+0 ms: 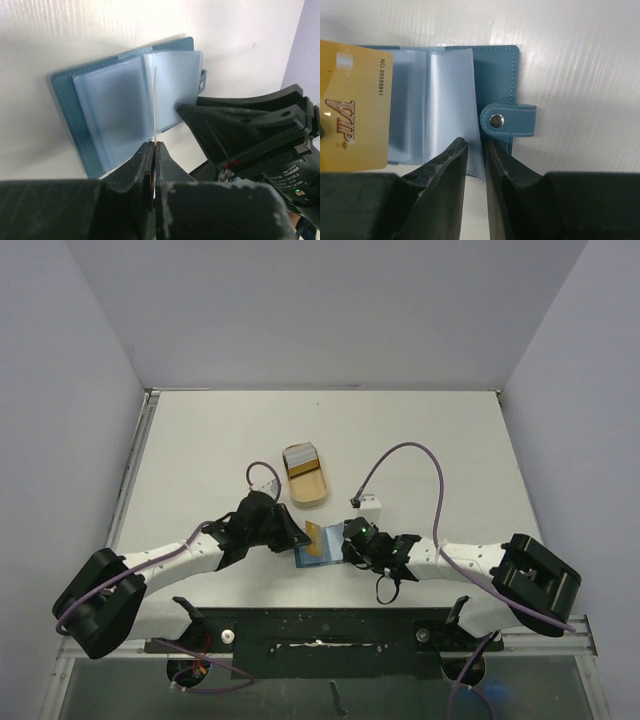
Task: Put the credit cards into the card holder
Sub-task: Insert the credit card into the card holder.
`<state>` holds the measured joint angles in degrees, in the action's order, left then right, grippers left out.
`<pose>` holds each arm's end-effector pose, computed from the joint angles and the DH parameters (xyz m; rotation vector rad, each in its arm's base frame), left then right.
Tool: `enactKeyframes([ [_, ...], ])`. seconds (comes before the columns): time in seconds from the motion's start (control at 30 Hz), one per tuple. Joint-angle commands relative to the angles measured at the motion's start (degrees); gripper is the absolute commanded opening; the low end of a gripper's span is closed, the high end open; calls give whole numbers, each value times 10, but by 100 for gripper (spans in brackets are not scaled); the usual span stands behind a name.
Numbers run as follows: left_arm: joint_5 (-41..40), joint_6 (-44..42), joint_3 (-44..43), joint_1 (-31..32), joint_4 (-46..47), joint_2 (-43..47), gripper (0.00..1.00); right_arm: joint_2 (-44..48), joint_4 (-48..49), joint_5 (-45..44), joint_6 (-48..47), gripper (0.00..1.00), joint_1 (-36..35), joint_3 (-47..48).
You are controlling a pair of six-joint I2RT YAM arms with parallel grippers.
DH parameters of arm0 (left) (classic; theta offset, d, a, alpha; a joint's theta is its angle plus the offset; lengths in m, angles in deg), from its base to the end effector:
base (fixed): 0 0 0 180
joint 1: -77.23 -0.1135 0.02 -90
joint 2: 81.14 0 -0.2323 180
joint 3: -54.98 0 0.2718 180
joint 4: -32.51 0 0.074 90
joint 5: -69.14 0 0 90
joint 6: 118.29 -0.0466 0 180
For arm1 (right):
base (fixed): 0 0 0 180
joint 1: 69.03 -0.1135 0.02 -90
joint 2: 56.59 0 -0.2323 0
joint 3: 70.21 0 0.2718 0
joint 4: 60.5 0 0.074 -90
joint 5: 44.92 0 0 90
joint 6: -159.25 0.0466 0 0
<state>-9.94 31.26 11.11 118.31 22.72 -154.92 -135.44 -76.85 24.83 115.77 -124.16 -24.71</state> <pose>0.2074 -0.1925 0.1245 -0.2921 2.4992 -1.0616 0.1723 0.2191 0.1022 -0.0234 2.4080 0.4125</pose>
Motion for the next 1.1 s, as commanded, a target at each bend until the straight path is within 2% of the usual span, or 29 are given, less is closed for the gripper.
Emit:
enactKeyframes([
  [0.0, 9, 18, 21, -3, 45, 23, 0, 16, 15, -3, 94, 22, -24, -9],
  [0.27, 62, 62, 94, -7, 220, 16, 0, 27, 1, -3, 110, 30, -31, -15],
  [0.43, 61, 39, 83, -8, 216, 6, 0, 44, -19, -6, 86, 34, -28, -4],
  [1.07, 64, 10, 54, -11, 217, -63, 0, 36, -51, -24, 43, 33, -3, 40],
])
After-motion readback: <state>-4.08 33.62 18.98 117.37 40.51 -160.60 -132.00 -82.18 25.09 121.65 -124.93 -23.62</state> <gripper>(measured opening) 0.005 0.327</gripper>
